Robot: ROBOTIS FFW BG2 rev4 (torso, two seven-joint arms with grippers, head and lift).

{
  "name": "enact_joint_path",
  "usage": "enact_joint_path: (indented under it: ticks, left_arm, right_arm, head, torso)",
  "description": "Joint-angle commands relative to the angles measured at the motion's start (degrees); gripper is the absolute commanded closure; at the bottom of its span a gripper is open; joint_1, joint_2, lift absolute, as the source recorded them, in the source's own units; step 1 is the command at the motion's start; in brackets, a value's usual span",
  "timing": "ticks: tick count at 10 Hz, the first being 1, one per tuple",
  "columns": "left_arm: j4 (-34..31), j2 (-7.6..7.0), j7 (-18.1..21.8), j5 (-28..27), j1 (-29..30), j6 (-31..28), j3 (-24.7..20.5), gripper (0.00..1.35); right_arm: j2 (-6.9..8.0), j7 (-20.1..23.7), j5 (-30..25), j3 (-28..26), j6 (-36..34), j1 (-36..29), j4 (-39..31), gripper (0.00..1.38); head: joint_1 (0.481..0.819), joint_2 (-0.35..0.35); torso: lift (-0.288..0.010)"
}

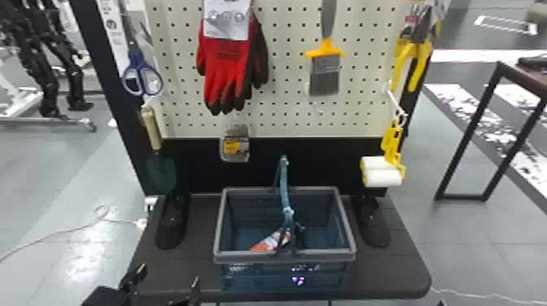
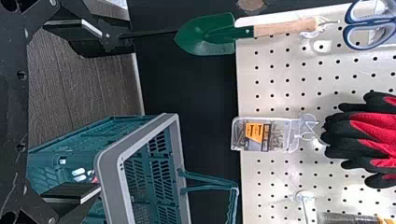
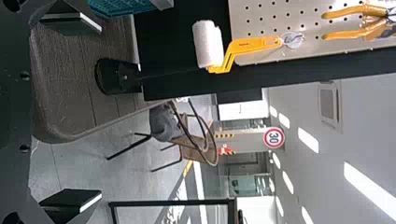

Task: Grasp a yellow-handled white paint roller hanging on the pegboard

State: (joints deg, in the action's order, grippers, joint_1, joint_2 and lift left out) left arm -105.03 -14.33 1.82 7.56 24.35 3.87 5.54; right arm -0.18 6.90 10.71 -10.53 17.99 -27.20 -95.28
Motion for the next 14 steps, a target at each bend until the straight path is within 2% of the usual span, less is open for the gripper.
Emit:
enact_joint_path:
  ticks: [1, 2, 4, 7, 11, 14]
  left_arm:
    - [0.0, 0.0, 0.1, 0.0, 0.0, 0.0, 0.0, 0.15]
    - [0.1, 0.0, 0.1, 0.0, -0.1, 0.0, 0.0, 0.15]
    - [0.1, 0.0, 0.2, 0.1, -0.1, -0.1, 0.0, 0.15]
    - [0.4, 0.18, 0.3, 0.2, -0.5, -0.2, 0.3, 0.15]
    - [0.6, 0.27, 0.7, 0.1, -1.1, -0.5, 0.4, 0.15]
    - [1.1, -0.44, 1.3, 0.3, -2.6, -1.0, 1.2, 0.15]
  right_arm:
    - [0.23, 1.9, -1.0, -1.9, -3.9, 1.5, -1.9, 0.07]
    - [0.23, 3.6, -1.7, -3.4, -5.8, 2.4, -2.8, 0.07]
    - [0.23, 9.9, -2.3, -7.1, -10.5, 6.0, -3.4, 0.07]
    - [0.23, 24.3, -6.9, -14.0, -20.7, 16.7, -1.8, 0.07]
    - [0.23, 29.4, -6.9, -14.5, -23.9, 27.1, 4.1, 0.07]
    - [0.23, 35.0, -9.0, -13.9, -25.7, 35.8, 9.6, 0.06]
  head:
    - [0.549, 0.0]
    - [0.549, 0.0]
    - [0.549, 0.0]
    - [0.549, 0.0]
    - [0.549, 0.0]
    - [0.549, 0.0]
  torso:
    - [-0.1]
    - [-0.1]
    - [-0.1]
    - [-0.1]
    - [-0.1]
    - [-0.1]
